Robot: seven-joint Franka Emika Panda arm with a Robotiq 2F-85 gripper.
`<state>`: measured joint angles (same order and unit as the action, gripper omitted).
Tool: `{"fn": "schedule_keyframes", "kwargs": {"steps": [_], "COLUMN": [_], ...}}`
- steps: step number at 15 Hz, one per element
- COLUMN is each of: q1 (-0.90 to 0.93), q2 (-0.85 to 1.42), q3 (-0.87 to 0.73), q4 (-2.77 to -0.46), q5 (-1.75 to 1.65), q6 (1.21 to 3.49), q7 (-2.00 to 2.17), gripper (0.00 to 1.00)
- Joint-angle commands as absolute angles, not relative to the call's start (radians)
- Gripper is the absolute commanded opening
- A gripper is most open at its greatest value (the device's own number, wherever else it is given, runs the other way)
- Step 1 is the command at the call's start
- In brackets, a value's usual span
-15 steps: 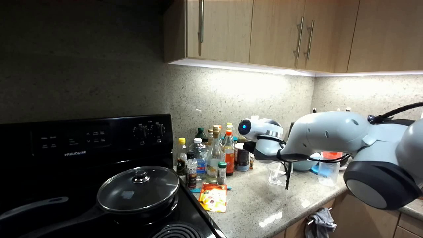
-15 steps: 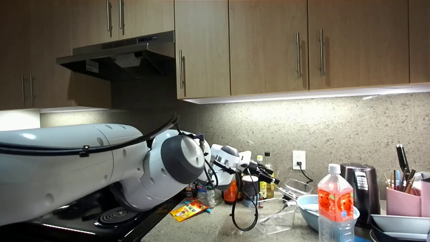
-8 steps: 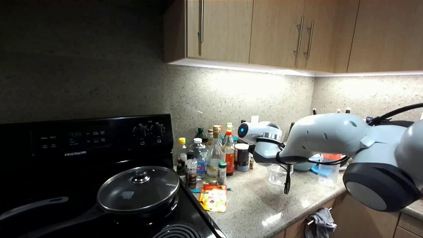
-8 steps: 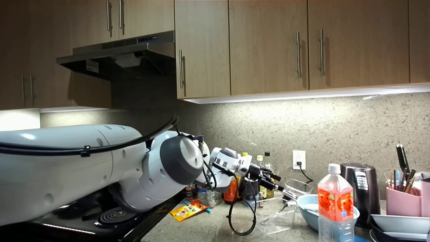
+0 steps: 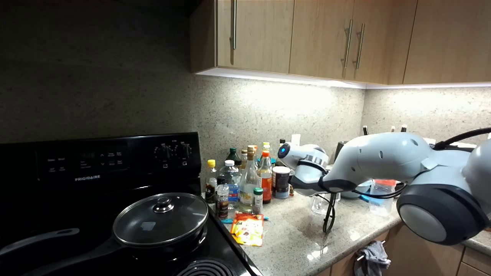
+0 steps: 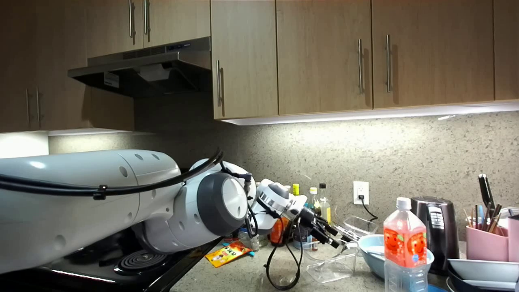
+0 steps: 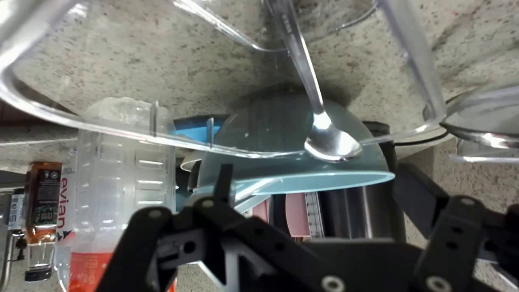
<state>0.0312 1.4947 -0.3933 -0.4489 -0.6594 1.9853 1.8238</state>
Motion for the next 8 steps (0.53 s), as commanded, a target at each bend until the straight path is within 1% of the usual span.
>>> {"fn": "schedule_keyframes", "kwargs": {"steps": [1, 8], "q1": [-0.005, -0.066], "q2": [1.494, 1.492], "q3": [-0.331, -0.280], "q4": [-0.426, -0.406], "q5": [-0.588, -0.405], "q6": [1.972, 1.965], "q7": [1.702, 1.507], "gripper": [1.00, 1.00]}}
